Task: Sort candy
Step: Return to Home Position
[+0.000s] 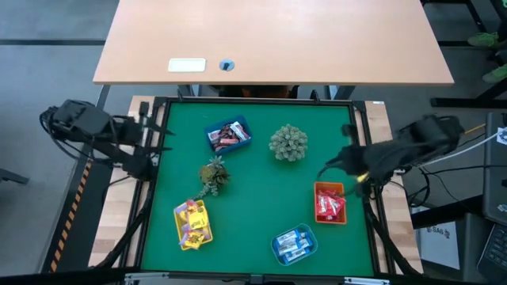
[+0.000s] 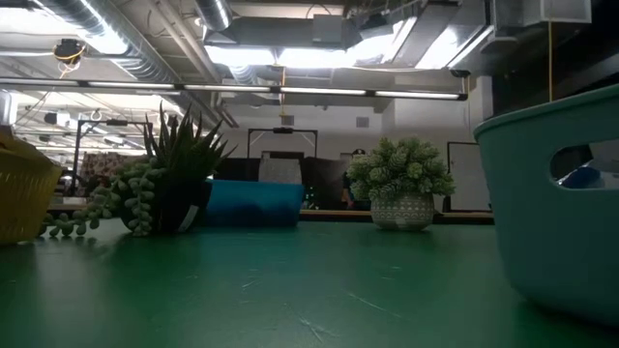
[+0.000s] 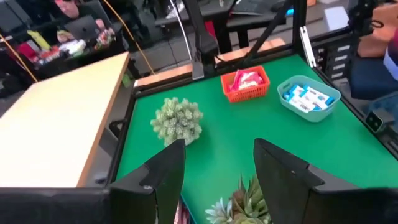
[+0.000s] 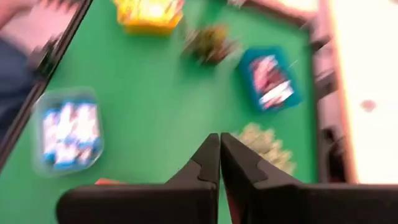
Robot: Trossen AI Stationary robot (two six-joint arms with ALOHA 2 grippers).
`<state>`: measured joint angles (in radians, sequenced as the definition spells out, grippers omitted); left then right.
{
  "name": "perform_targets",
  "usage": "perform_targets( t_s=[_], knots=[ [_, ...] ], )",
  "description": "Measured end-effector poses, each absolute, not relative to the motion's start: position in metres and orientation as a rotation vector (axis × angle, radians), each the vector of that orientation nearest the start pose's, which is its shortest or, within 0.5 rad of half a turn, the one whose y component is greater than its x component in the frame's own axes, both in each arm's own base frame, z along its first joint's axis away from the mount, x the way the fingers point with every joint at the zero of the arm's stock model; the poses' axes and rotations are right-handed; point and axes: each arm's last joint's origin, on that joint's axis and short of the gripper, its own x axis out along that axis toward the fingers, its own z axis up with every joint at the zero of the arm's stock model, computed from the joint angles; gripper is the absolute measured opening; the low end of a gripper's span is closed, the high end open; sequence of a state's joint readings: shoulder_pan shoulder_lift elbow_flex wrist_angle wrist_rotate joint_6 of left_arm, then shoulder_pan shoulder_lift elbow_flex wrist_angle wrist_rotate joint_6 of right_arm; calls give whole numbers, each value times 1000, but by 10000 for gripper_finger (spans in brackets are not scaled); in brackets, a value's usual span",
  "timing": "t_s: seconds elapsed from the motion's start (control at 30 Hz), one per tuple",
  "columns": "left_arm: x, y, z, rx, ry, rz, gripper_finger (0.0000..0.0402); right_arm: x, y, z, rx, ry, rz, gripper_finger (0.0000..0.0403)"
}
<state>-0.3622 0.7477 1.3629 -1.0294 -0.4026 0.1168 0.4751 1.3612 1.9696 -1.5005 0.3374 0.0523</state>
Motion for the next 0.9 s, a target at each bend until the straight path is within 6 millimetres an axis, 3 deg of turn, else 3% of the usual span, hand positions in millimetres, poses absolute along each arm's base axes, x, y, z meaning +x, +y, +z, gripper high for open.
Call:
perform_targets(
  t_s=[0.13,0.27,0.63,0.9],
  knots=[
    [66,-13,424,278,349,16,179,158,67,482,-375,604,63,6],
    [64,-12,402,290,295,15,179,145,61,466,-450,445,91,4],
    [38,0,333,220,80,119,179,106,18,362,-344,256,-116,6],
    [35,1,285,164,-57,136,179,88,6,291,-260,34,-86,7]
  ],
)
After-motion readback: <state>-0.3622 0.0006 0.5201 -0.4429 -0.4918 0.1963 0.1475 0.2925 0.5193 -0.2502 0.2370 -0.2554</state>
